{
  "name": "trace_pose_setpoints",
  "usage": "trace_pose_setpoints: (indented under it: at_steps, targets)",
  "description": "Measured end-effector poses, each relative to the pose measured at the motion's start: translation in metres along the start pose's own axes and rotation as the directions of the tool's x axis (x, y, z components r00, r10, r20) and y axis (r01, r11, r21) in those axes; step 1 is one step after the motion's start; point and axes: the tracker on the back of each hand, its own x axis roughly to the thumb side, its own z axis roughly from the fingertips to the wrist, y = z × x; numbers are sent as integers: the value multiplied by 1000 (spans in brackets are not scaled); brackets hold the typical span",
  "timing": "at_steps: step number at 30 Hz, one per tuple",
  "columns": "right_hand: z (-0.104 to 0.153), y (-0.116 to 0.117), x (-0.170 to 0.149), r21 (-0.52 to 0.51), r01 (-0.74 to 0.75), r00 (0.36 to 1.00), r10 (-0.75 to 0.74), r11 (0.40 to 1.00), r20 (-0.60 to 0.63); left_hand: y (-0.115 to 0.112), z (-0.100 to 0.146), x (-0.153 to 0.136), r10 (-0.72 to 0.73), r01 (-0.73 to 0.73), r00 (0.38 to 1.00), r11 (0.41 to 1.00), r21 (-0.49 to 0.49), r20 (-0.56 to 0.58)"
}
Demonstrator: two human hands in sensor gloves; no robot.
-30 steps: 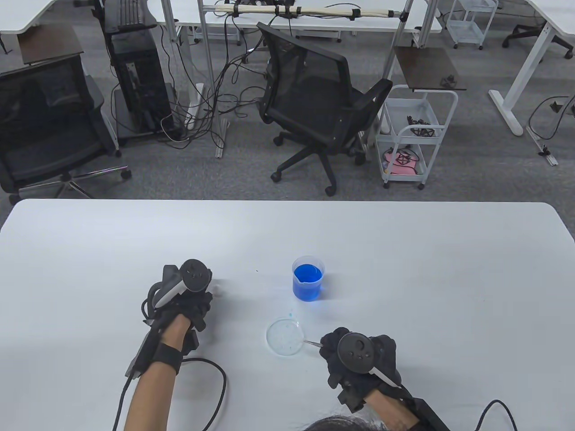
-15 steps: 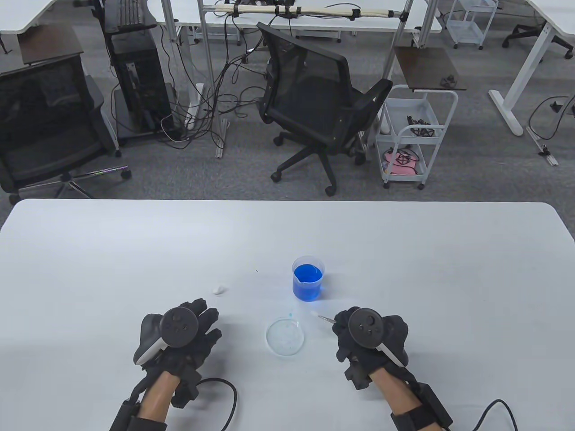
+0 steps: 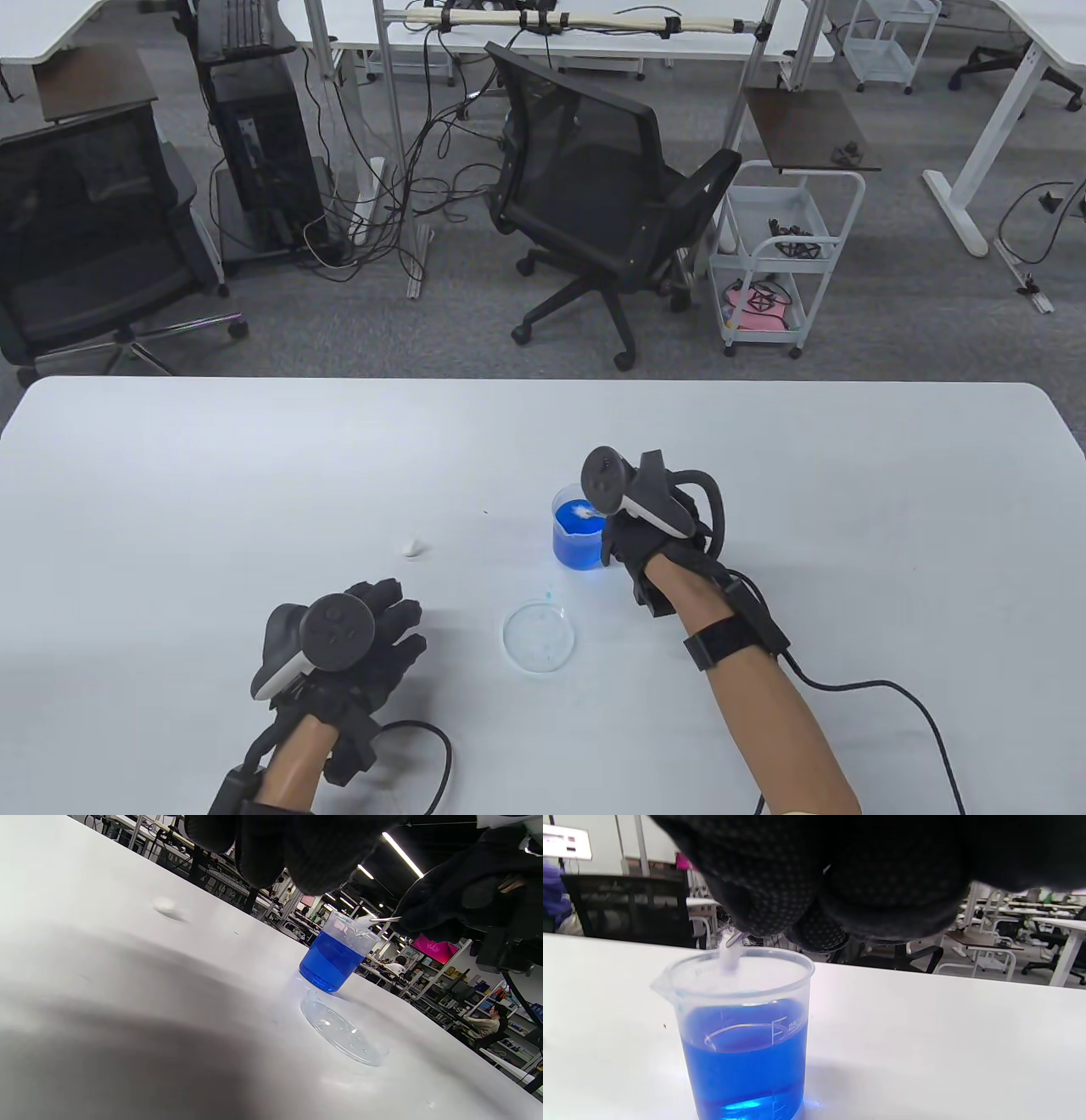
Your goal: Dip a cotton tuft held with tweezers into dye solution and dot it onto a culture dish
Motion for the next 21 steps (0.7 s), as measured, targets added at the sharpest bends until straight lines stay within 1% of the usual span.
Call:
trace_pose_setpoints:
  at_steps: [2, 4, 7, 10, 13, 16, 18, 21]
  targets:
    - [-6, 5, 9, 53, -70, 997, 69, 996, 19, 0, 0, -1, 2, -2, 1000, 1000, -1, -2]
    - [-8, 8, 14, 75, -103, 995, 101, 992, 26, 0, 0, 0, 1, -1, 1000, 1000, -3, 0]
    - [-9, 12, 19, 87, -121, 992, 118, 989, 37, 0, -1, 1, -4, 4, 1000, 1000, -7, 0]
    - [-8, 12, 20, 76, -129, 991, 126, 989, 36, -1, -1, 2, -12, 12, 1000, 1000, -8, 1]
    - [-5, 11, 18, 56, -114, 993, 112, 992, 31, -2, -1, 3, -13, 13, 1000, 1000, -11, 2]
    - [2, 4, 13, -2, -73, 997, 73, 997, 24, -3, -1, 3, -11, 11, 1000, 1000, -16, 0]
    - [8, -4, 10, -51, -38, 999, 39, 998, 21, -4, -1, 4, -13, 13, 1000, 1000, -19, -2]
    - [26, -20, 5, -117, 30, 999, -26, 993, 34, -4, -1, 4, -17, 17, 1000, 1000, -24, -2]
